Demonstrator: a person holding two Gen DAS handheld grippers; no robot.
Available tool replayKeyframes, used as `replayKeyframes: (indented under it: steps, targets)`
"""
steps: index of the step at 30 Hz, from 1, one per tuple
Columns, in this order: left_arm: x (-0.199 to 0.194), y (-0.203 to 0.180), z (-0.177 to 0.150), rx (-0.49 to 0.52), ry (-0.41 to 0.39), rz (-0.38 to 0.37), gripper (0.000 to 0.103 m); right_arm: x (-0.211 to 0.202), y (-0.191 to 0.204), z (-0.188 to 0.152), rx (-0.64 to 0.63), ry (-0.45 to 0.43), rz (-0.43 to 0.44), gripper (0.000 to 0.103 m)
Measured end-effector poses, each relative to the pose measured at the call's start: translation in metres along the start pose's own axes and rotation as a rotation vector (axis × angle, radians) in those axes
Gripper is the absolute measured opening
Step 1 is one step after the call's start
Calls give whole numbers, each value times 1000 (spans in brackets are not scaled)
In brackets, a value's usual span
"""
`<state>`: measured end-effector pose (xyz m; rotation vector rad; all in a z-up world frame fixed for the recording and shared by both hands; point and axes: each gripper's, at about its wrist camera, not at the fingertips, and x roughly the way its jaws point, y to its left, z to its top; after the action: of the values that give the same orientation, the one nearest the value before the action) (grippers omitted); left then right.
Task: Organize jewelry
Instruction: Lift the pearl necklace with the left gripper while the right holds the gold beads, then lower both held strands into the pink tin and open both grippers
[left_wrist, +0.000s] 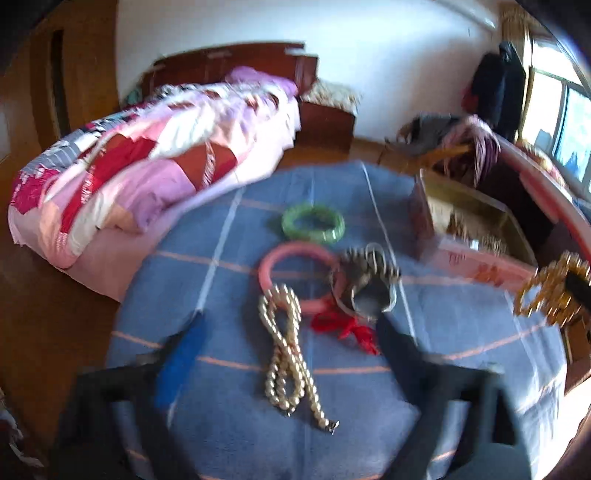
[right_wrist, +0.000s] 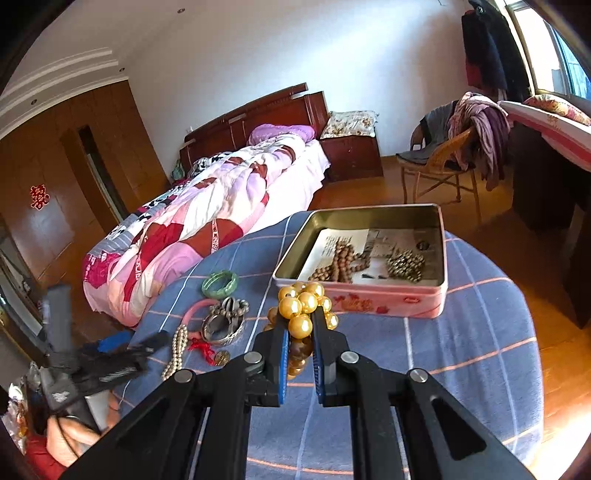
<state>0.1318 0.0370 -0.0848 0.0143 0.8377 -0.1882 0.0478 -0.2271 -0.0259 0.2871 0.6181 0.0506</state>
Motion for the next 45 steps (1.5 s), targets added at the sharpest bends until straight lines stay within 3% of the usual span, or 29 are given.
replayKeyframes:
  steps: [1, 3, 5, 8, 9, 10, 13, 19, 23, 29, 32, 38, 45]
  targets:
    - [8, -1, -3, 5, 42, 19, 54, 0, 1, 0, -3, 0, 1, 10]
    - [28, 1, -12, -22, 145, 29, 51, 0, 3, 0, -5, -1, 5, 10]
    - [27, -6, -16, 23, 125, 91, 52, 1, 5, 0, -7, -2, 5, 10]
    - [24, -3, -18, 1, 112, 61, 46, 2, 4, -1, -3, 3, 5, 10]
    - [22, -1, -19, -9, 100, 40, 20, 3, 4, -2, 2, 6, 4, 10]
    - [21, 1, -19, -11, 99, 28, 14, 3, 3, -2, 4, 8, 3, 10]
    - [16, 9, -21, -47, 90, -79, 14, 3, 3, -2, 4, 7, 3, 10]
    - [-31, 6, -11, -62, -83, -212, 13, -2, -5, 7, -3, -31, -23, 10]
    - [-55, -13, 19, -32, -183, -303, 13, -5, -15, 24, -5, -74, -44, 10]
    - [-44, -71, 70, 52, -238, -414, 13, 4, -30, 59, -31, -132, -96, 10]
    - [-20, -105, 88, 92, -218, -440, 13, 27, -43, 75, -35, -126, -128, 10]
    - [38, -159, 101, 155, -126, -428, 14, 95, -81, 74, 19, -8, -173, 11]
    - [67, -183, 90, 207, -50, -396, 14, 123, -102, 62, 44, 53, -161, 11]
